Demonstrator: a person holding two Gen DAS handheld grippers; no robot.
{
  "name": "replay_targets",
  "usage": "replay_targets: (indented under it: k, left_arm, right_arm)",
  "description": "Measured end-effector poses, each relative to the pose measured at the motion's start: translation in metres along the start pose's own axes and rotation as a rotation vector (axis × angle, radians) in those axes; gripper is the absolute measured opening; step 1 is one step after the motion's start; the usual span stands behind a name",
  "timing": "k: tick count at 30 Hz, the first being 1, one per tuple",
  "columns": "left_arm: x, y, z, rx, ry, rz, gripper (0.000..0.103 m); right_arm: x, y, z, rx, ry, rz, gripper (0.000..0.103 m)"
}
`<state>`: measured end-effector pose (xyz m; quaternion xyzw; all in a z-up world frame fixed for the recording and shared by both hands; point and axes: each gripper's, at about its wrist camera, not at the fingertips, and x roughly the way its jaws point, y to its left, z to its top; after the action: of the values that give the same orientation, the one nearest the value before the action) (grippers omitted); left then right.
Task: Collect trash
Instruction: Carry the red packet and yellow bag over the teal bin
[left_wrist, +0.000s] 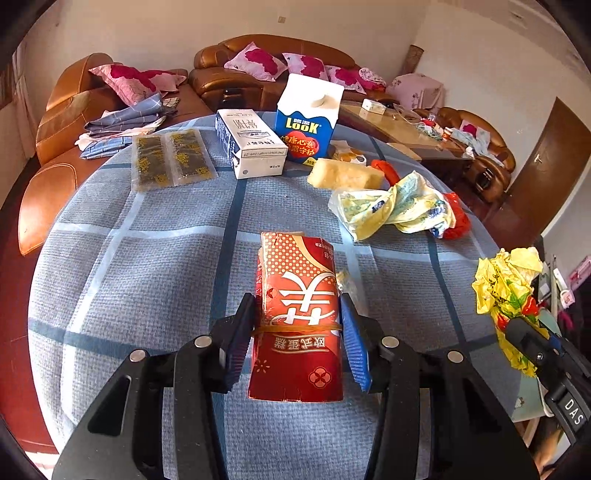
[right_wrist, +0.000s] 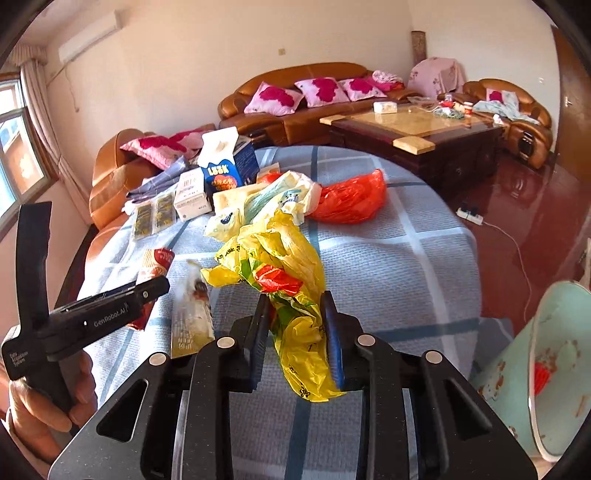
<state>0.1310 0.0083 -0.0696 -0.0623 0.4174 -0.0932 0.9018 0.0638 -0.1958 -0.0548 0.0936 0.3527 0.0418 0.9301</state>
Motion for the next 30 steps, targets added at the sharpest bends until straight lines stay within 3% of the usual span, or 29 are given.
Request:
replay_targets:
  k: [30]
  left_arm:
    - [-0.070, -0.140, -0.042, 0.215, -0.065, -0.148, 0.046]
  right_arm:
    - [-0.129, -0.087, -0.025, 0.126, -0.149, -0.071, 0.028]
